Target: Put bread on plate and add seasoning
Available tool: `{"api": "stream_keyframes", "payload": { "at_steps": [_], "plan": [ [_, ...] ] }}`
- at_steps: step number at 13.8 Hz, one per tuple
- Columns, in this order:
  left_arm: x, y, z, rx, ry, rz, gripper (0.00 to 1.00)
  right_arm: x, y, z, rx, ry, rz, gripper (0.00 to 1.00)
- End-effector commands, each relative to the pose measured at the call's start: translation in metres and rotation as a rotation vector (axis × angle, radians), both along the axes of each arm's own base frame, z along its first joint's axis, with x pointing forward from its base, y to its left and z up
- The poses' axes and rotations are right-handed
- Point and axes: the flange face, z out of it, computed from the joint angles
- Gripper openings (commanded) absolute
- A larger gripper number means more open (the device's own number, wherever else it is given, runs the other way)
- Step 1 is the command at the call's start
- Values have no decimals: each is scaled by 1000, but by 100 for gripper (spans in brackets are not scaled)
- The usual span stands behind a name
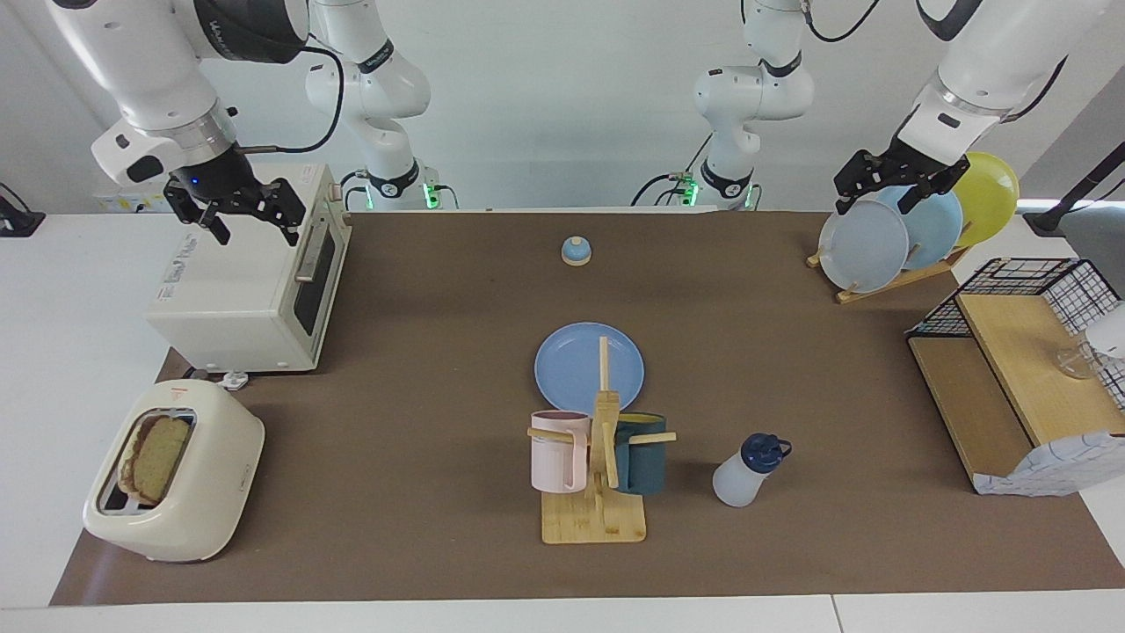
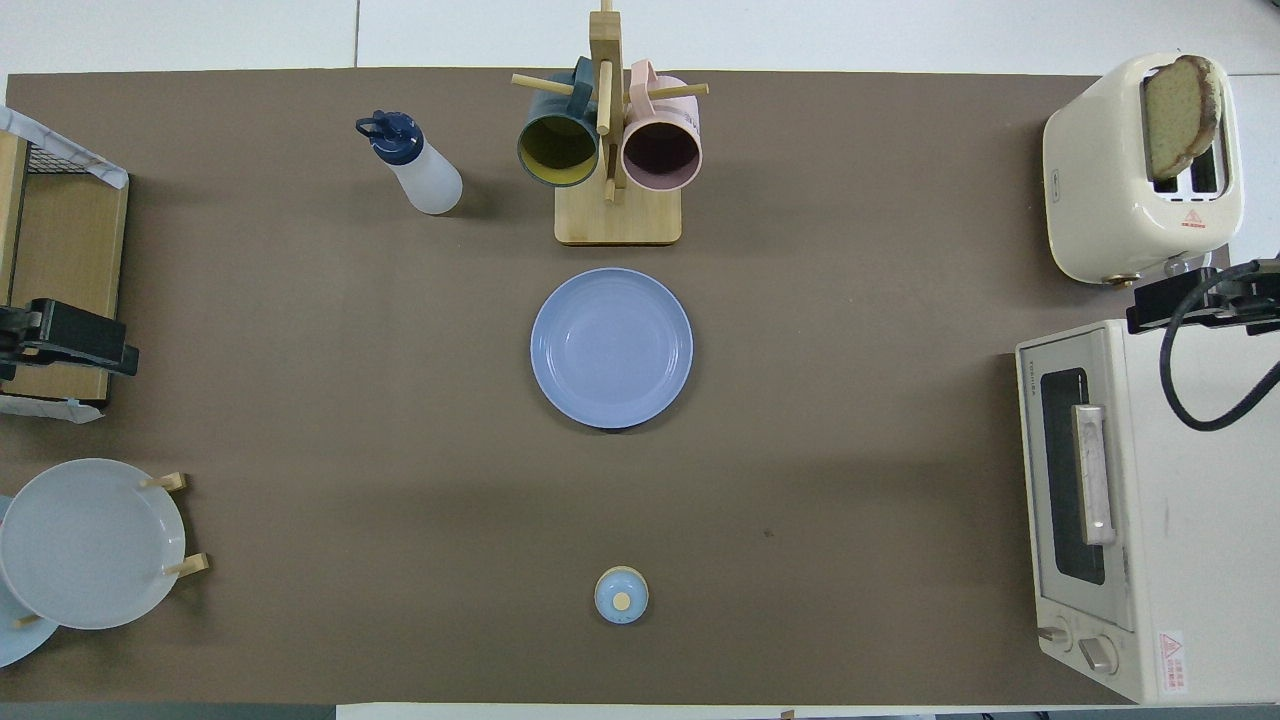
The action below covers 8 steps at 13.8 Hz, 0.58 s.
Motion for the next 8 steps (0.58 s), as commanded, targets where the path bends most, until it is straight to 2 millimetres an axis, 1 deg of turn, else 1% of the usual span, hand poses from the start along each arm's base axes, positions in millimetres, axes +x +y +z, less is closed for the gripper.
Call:
{"api": "stream_keyframes", "payload": {
  "at_steps": [1,2,3,4,5,6,8],
  "plan": [
    [-1,-2,7,9,-25,-12,100,-2,2,1,17,-13,12,100],
    [0,1,6,10,-25,-6,100,-2,4,1,17,-16,14,100],
    [-2,1,11,8,-40,-6,100,-2,5,2,17,-20,17,100],
    [2,3,12,4,-73,-3,100,-2,5,2,17,-20,16,100],
    [5,-3,6,2,-102,-8,100,-2,5,2,17,-20,11,100],
    [5,-3,6,0,-125,-7,100,-2,4,1,17,-14,11,100],
    [2,-2,-5,-2,-141,-8,100,-1,1,1,17,-18,5,100]
  ]
}}
